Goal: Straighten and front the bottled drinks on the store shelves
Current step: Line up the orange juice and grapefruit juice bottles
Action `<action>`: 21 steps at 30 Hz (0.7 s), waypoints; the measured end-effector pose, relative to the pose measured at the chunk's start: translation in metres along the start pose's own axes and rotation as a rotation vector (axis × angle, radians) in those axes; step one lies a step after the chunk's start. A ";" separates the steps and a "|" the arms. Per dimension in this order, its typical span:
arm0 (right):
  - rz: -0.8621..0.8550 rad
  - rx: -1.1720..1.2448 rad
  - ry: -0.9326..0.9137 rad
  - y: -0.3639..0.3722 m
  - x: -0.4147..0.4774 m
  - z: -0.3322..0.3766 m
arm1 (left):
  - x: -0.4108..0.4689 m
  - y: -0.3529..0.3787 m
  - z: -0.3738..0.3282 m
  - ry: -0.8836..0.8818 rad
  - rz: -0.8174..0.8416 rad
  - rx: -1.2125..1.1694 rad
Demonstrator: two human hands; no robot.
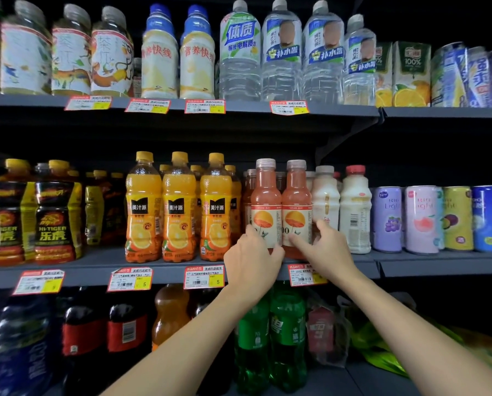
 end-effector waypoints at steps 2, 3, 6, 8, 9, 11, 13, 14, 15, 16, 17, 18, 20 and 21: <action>0.015 0.015 0.010 0.000 0.001 -0.003 | 0.002 -0.003 0.003 -0.020 -0.007 -0.022; 0.028 0.032 0.023 0.001 0.002 -0.006 | 0.001 -0.005 0.003 -0.027 -0.019 -0.009; 0.056 0.061 0.056 0.002 0.004 -0.010 | -0.004 -0.008 0.000 -0.052 -0.064 0.060; 0.083 0.078 0.058 0.003 0.005 -0.009 | -0.006 -0.010 0.000 -0.090 -0.102 0.096; 0.113 0.096 0.056 0.003 0.005 -0.008 | -0.007 -0.012 0.000 -0.107 -0.116 0.104; 0.189 0.131 0.039 0.003 0.004 -0.003 | -0.009 -0.012 0.000 -0.124 -0.130 0.113; 0.237 0.161 0.025 0.003 0.003 0.002 | -0.011 -0.013 -0.001 -0.129 -0.141 0.127; 0.239 0.157 0.022 0.003 0.003 0.002 | -0.012 -0.014 -0.002 -0.126 -0.152 0.130; 0.228 0.144 0.016 0.003 0.003 0.002 | -0.013 -0.014 -0.002 -0.119 -0.161 0.128; 0.203 0.127 0.010 0.002 0.002 0.001 | -0.014 -0.014 -0.002 -0.111 -0.164 0.120; 0.168 0.111 0.006 0.001 0.002 0.001 | -0.014 -0.014 -0.002 -0.102 -0.161 0.109; 0.133 0.094 0.002 0.001 0.001 0.001 | -0.014 -0.013 -0.001 -0.090 -0.153 0.101; 0.078 0.073 -0.003 0.000 0.000 0.001 | -0.014 -0.011 0.000 -0.065 -0.138 0.098; 0.061 0.069 -0.009 0.000 -0.001 0.001 | -0.014 -0.011 0.000 -0.056 -0.138 0.095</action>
Point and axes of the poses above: each hand's wrist, its own x-axis towards the middle knuckle, its own y-axis out of the palm, z = x × y, the point moved 6 cm from there along x, towards the middle knuckle, and after that the axes turned 3 degrees about x, right-handed, at the moved point
